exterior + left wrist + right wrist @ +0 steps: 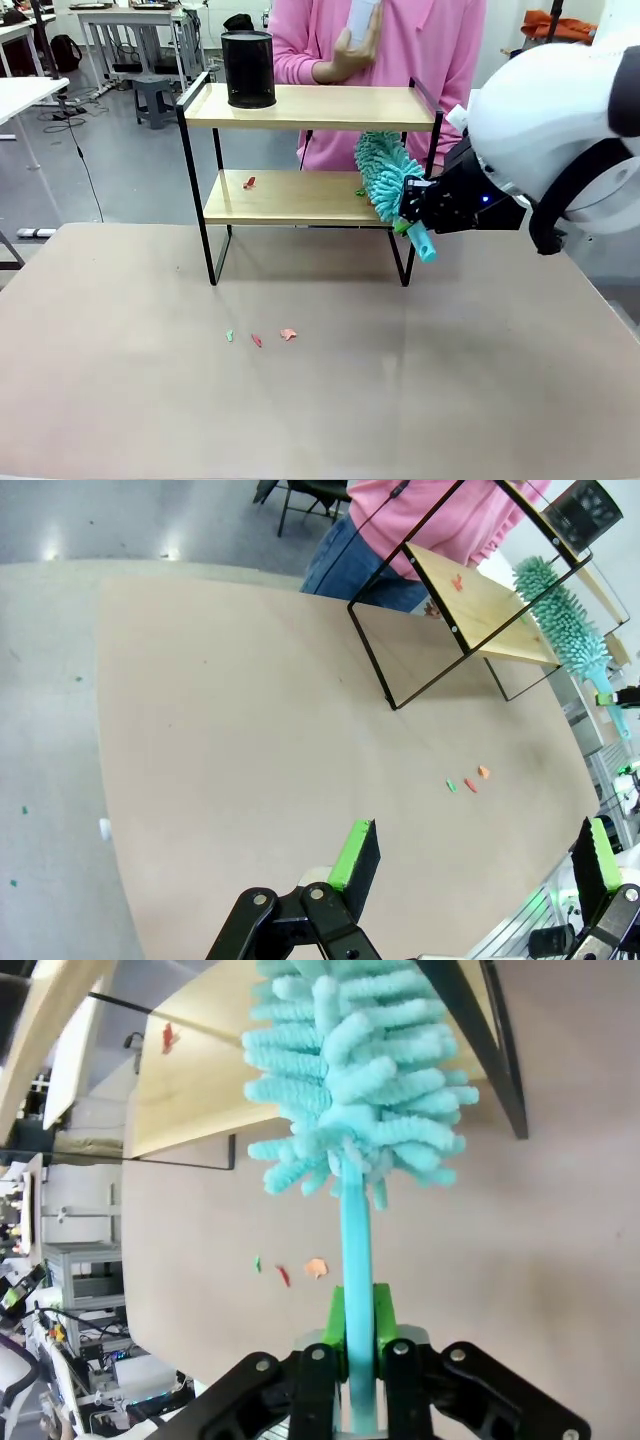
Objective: Clean the shelf.
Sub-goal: Clean the remaining tier of the Shelf with the Duster once objects are removed.
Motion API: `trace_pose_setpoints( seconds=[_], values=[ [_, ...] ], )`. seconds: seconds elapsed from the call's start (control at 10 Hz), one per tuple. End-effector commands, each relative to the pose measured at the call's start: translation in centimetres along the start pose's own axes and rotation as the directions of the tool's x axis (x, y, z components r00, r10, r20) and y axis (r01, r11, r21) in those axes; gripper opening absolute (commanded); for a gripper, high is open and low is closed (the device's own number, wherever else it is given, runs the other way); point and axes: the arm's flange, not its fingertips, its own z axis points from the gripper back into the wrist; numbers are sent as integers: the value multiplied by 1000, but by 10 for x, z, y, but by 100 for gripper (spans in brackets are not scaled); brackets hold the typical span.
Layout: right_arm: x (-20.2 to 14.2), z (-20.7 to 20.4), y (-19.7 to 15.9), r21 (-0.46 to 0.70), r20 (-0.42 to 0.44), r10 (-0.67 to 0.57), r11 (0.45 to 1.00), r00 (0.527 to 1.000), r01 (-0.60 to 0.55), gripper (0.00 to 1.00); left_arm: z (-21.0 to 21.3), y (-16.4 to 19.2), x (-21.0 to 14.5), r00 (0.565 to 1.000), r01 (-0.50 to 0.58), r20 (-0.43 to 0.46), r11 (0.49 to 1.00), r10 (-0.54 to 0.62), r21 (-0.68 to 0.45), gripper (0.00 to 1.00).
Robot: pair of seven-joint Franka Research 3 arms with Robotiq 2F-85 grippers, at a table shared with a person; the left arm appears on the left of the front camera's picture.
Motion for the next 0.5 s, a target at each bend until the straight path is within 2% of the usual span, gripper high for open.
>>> trace_pose_setpoints(
  seconds=[0.0, 0.2, 0.4],
  values=[
    [7, -14, 2, -26, 5, -27, 999, 1000, 27, 12, -1, -1, 0, 1000, 18, 21, 1000, -17, -15, 100],
    [12, -26, 4, -4, -32, -26, 1000, 999, 26, 12, -1, -1, 0, 1000, 18, 21, 1000, -17, -15, 100],
    [26, -38, 24, -11, -70, 17, 1000, 997, -18, 12, -1, -1, 0, 1000, 18, 21, 1000, -17, -15, 100]
  ],
)
